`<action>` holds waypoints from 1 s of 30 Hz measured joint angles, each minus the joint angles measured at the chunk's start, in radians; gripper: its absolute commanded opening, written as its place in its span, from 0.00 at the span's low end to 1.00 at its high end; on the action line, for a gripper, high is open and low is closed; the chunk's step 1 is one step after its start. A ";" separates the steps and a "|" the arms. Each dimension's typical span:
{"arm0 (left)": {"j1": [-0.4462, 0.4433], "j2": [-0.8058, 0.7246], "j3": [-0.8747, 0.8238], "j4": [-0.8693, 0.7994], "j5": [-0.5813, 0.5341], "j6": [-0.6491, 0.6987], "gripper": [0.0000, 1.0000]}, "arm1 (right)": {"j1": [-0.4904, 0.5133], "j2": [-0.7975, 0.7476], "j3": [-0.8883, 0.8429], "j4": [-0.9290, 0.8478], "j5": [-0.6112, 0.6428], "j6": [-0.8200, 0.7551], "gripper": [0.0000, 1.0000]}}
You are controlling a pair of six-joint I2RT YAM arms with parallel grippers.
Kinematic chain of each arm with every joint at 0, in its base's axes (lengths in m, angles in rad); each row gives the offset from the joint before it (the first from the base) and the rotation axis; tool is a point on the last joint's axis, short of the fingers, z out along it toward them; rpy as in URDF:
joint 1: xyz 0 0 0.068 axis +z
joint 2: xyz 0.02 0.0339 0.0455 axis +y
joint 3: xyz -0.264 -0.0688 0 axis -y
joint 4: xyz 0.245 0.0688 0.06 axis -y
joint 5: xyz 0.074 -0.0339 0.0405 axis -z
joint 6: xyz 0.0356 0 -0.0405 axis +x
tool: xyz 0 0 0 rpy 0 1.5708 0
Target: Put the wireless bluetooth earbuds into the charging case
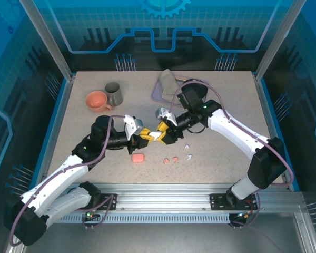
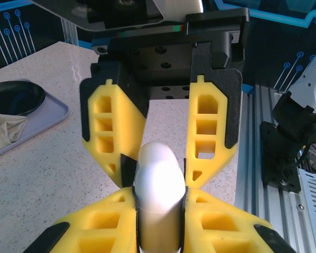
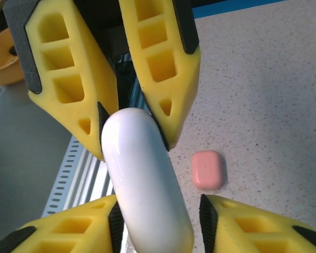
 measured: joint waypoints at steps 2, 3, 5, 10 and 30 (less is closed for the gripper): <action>0.000 0.000 0.000 0.000 -0.003 0.000 0.00 | 0.000 0.005 0.010 -0.015 -0.002 -0.005 0.38; 0.000 0.001 0.002 -0.002 -0.003 0.000 0.00 | 0.000 0.008 0.016 -0.020 -0.001 -0.005 0.36; 0.000 0.005 0.009 -0.003 -0.003 0.000 0.00 | 0.000 0.012 0.027 -0.029 0.000 -0.008 0.31; -0.001 0.013 0.019 -0.020 0.000 -0.001 0.27 | -0.001 0.012 0.031 -0.051 0.002 -0.023 0.27; -0.002 0.054 0.032 -0.051 0.023 0.027 0.46 | 0.000 0.011 0.034 -0.060 -0.004 -0.019 0.26</action>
